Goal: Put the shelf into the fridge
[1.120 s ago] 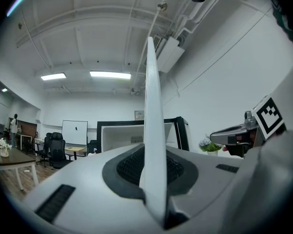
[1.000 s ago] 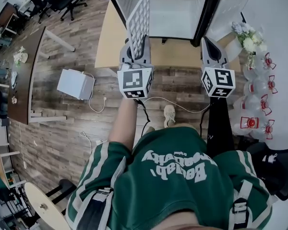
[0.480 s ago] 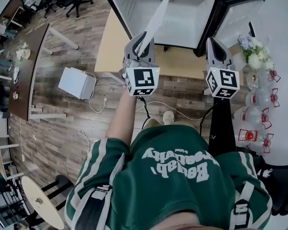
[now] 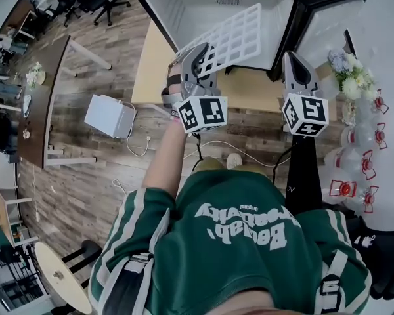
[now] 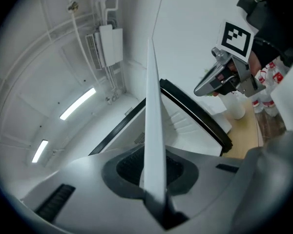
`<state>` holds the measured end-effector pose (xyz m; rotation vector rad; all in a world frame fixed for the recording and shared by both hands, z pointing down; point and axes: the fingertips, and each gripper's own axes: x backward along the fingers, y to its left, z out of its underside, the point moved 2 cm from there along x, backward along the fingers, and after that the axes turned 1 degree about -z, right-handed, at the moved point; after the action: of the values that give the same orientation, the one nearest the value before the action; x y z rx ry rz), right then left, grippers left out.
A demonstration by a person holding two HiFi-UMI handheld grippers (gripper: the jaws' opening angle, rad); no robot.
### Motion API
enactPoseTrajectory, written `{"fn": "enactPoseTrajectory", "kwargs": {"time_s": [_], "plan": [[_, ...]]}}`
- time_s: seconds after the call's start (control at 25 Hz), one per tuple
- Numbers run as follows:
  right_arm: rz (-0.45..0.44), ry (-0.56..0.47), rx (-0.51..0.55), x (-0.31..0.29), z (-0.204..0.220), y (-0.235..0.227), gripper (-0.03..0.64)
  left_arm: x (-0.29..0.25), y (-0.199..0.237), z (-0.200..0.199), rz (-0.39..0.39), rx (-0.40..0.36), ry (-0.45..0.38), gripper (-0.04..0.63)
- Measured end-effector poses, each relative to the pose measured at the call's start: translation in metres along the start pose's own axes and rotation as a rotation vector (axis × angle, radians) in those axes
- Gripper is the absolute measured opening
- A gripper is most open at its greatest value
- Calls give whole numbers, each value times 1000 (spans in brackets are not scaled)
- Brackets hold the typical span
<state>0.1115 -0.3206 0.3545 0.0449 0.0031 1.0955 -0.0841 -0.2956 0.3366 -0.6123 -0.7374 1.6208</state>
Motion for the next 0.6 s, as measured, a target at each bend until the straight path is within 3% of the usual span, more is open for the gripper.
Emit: {"fn": "enactPoseTrajectory", "kwargs": {"time_s": [0.48, 0.6], "plan": [[42, -9, 6, -4, -10, -15, 3, -22, -3, -8, -22, -357, -25, 46], [47, -4, 12, -7, -9, -16, 3, -27, -9, -11, -31, -486, -42, 48]]}}
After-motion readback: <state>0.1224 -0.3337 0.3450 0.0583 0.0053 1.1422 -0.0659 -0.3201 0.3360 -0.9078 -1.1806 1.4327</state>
